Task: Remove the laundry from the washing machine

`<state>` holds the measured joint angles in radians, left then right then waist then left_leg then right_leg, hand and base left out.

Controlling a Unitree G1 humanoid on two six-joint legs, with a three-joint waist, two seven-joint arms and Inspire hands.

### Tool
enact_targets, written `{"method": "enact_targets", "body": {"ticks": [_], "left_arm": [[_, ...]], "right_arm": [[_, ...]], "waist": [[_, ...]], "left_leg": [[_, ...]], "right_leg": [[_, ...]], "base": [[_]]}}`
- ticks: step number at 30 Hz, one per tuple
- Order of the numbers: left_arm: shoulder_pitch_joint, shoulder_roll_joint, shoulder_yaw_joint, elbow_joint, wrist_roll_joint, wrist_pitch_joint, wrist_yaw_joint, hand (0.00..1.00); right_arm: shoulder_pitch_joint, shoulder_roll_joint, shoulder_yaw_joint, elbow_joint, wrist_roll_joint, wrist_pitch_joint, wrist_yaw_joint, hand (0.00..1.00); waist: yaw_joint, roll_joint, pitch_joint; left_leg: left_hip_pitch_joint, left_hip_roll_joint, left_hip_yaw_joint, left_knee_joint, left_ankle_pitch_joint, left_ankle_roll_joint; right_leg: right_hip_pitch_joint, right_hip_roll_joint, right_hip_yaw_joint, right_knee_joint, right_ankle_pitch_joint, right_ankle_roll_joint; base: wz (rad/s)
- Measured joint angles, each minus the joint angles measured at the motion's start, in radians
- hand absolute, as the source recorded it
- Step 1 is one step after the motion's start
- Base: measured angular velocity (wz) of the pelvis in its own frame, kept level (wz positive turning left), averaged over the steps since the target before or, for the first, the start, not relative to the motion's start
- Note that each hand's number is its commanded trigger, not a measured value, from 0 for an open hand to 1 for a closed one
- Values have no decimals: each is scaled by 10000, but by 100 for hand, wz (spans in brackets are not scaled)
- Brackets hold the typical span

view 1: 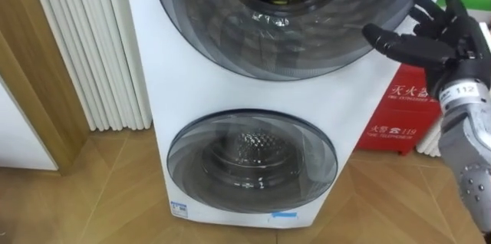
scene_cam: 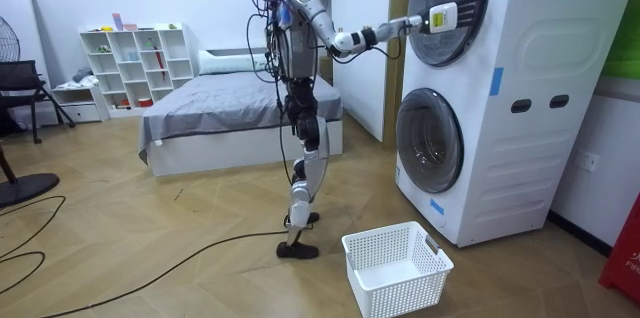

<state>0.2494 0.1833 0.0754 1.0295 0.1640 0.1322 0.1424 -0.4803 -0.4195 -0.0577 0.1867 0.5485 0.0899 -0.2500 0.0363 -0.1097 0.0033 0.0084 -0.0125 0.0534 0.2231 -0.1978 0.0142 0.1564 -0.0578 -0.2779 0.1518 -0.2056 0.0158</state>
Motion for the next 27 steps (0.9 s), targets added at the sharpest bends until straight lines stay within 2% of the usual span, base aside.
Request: {"method": "enact_targets", "body": {"ticks": [5, 9, 16, 22, 24, 27], "left_arm": [[-12, 0, -1, -11, 76, 12, 1, 0], [-24, 0, -1, -260, 63, 101, -26, 0], [37, 6, 2, -274, 57, 229, -410, 0], [164, 131, 0, -275, 59, 352, -869, 0], [168, 230, -3, -275, 57, 358, -892, 0], [172, 286, -13, -274, 57, 391, -891, 0]], "right_arm": [[-10, -15, 163, 53, 199, -5, 139, 0], [-10, -340, 385, 88, 792, 4, 276, 0], [-222, -375, 381, 477, 791, 3, 446, 0], [-258, -644, 571, 672, 583, 2, 542, 0], [-276, -888, 769, 841, 555, 15, 542, 0], [-360, -1002, 790, 1089, 526, 94, 632, 0]], "waist": [[110, -8, 1], [240, -9, 2], [348, -26, -3], [413, -183, -7], [450, -296, -13], [457, -352, -11]], "left_leg": [[-21, 5, 6, 65, 15, -1], [-133, 6, -11, 179, 18, 2], [-274, 18, -20, 153, 40, -12], [-340, 27, 10, 160, 75, -19], [-341, 30, 8, 172, 77, -20], [-371, 36, -1, 228, 75, -18]], "right_leg": [[1, -2, 14, 1, 0, 0], [-21, -2, 13, 1, 0, 0], [-73, 7, 3, 4, 0, 0], [-175, 9, 4, 32, 0, 0], [-174, 10, 4, 44, 0, 0], [-187, 3, -92, 75, 2, 0]], "base": [[0], [1], [0], [0], [0], [0]]}}
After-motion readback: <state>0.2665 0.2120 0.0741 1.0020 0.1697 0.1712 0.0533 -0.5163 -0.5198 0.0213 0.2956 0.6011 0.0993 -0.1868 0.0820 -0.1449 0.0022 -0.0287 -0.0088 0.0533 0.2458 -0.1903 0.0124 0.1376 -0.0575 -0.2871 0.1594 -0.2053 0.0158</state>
